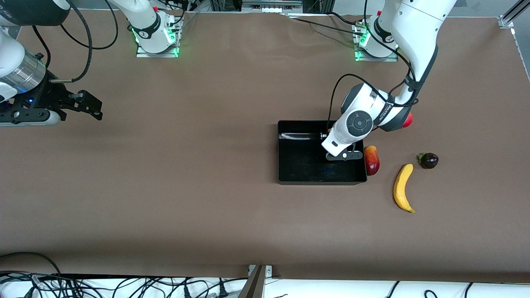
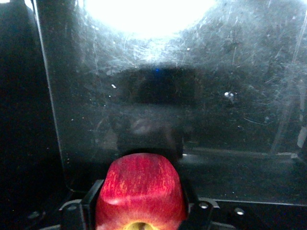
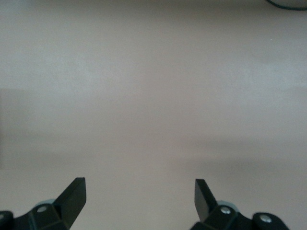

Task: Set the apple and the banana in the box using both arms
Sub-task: 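Open the left gripper and move it to the yellow banana, then grasp the yellow banana with the left gripper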

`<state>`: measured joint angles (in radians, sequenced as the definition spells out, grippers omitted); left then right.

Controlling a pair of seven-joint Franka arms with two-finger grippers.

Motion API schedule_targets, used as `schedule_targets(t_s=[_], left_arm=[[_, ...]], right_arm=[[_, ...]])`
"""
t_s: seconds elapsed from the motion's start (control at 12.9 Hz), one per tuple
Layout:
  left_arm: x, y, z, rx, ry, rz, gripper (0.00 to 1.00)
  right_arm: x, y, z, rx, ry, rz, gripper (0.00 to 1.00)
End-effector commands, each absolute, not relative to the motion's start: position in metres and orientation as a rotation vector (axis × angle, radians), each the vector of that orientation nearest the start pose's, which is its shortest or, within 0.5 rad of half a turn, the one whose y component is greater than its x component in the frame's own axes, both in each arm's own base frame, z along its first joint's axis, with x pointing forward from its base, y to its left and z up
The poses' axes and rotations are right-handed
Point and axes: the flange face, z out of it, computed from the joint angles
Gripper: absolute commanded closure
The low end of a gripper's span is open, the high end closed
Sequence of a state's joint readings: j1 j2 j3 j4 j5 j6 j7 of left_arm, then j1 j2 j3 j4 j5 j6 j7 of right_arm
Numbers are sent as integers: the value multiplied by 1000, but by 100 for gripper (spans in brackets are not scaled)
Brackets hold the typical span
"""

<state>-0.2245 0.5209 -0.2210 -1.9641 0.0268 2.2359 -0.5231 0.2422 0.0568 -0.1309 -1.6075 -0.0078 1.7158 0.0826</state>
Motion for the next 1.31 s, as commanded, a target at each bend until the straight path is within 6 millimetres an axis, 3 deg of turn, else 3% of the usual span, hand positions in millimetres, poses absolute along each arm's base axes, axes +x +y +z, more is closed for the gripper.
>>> schedule_targets(t_s=[0.0, 0.23, 0.31, 0.46, 0.62, 0.85, 1.01, 1.24], left_arm=[[546, -245, 210, -3089, -136, 337, 0], [567, -246, 243, -3088, -146, 320, 0], [580, -239, 269, -3079, -166, 322, 0], [611, -214, 318, -3058, -232, 354, 0], [635, -170, 346, -3043, -256, 325, 0], [652, -100, 339, -3006, -60, 301, 0], [667, -40, 314, -3039, -26, 275, 0], [671, 8, 256, -3069, 76, 303, 0]], right_arm=[[582, 67, 594, -3159, -48, -99, 0], [582, 67, 594, -3159, -47, -101, 0], [582, 67, 594, -3159, -47, -101, 0], [582, 67, 594, -3159, -48, -99, 0], [582, 67, 594, -3156, -47, -98, 0], [582, 67, 594, -3156, -47, -98, 0], [582, 68, 594, -3154, -49, -100, 0], [582, 68, 594, -3153, -49, -100, 0]])
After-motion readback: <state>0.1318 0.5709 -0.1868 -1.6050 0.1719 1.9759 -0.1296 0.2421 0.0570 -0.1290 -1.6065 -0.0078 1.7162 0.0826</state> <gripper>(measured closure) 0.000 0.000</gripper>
